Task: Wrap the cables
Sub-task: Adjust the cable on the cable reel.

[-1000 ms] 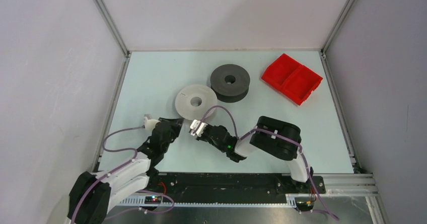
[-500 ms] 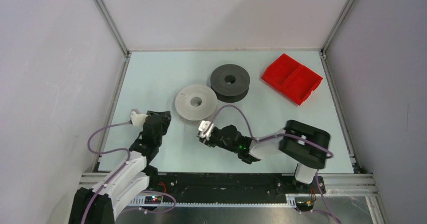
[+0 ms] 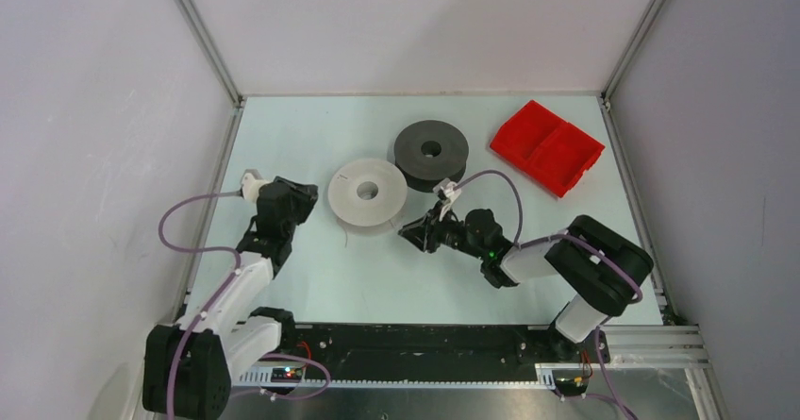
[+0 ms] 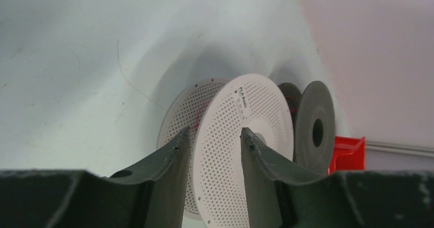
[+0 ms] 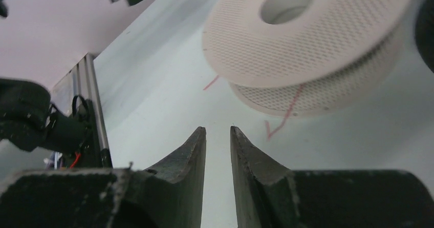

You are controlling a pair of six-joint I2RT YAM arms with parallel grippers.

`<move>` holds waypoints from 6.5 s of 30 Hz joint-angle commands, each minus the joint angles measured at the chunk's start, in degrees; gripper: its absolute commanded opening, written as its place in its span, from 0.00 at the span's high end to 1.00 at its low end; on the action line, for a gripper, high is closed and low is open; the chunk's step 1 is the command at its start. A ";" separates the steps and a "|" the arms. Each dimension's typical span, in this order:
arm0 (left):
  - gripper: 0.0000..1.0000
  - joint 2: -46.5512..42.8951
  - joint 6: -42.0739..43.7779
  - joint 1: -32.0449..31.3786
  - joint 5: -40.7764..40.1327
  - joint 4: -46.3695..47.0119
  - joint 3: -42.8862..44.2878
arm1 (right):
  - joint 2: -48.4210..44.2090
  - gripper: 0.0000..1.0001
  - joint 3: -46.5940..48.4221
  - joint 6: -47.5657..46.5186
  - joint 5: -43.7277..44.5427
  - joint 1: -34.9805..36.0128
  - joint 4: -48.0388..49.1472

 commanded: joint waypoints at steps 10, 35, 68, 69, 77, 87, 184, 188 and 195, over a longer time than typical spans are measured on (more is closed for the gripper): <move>0.56 3.69 4.11 2.29 5.72 -0.77 3.11 | -0.42 0.78 -0.32 12.68 2.71 -7.77 -3.25; 0.69 13.23 0.81 1.79 15.79 6.05 -0.67 | 23.27 0.83 16.75 18.36 2.80 0.52 -2.37; 0.69 6.27 0.08 0.45 11.36 6.41 -1.19 | 17.13 0.67 16.08 -8.57 23.07 9.63 -13.35; 0.69 5.90 0.40 0.44 10.83 6.20 -1.12 | 17.04 0.66 15.68 -10.10 25.18 10.78 -11.50; 0.67 0.81 3.49 1.06 8.17 1.52 0.65 | 10.03 0.67 4.99 -15.41 31.15 12.97 -2.70; 0.60 2.48 4.54 4.67 11.82 -0.84 4.64 | 3.14 0.59 -2.51 4.34 19.16 1.07 0.56; 0.47 -0.31 5.47 15.09 10.83 -7.65 8.23 | 19.87 0.49 36.81 -71.47 34.11 23.60 -52.49; 0.47 1.16 5.77 15.06 12.44 -7.56 9.10 | 13.58 0.40 32.43 -64.36 27.94 23.63 -58.01; 0.47 5.48 9.85 15.10 16.43 -6.32 11.31 | -4.22 0.45 18.04 -46.16 6.43 16.03 -52.74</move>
